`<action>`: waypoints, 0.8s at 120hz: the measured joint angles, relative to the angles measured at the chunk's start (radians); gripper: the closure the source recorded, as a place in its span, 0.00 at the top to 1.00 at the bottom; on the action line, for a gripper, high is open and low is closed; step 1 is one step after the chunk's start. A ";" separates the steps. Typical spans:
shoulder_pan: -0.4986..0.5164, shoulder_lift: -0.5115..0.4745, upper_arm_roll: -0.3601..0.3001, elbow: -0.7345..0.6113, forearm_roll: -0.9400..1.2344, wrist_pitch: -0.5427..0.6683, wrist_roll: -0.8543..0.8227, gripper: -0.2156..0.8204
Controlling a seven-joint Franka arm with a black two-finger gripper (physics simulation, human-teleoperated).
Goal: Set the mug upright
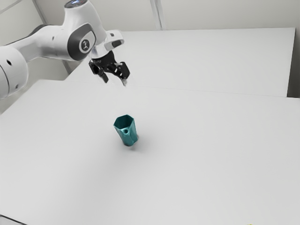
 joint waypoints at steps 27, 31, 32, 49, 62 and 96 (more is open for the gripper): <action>0.142 -0.031 -0.079 0.073 -0.044 -0.122 0.099 0.76; 0.153 -0.033 -0.086 0.072 -0.047 -0.133 0.111 0.76; 0.155 -0.034 -0.088 0.072 -0.048 -0.136 0.114 0.76; 0.161 -0.045 -0.092 0.068 -0.055 -0.167 0.157 0.76; 0.160 -0.047 -0.092 0.066 -0.057 -0.182 0.184 0.77; 0.160 -0.047 -0.092 0.066 -0.059 -0.197 0.235 0.77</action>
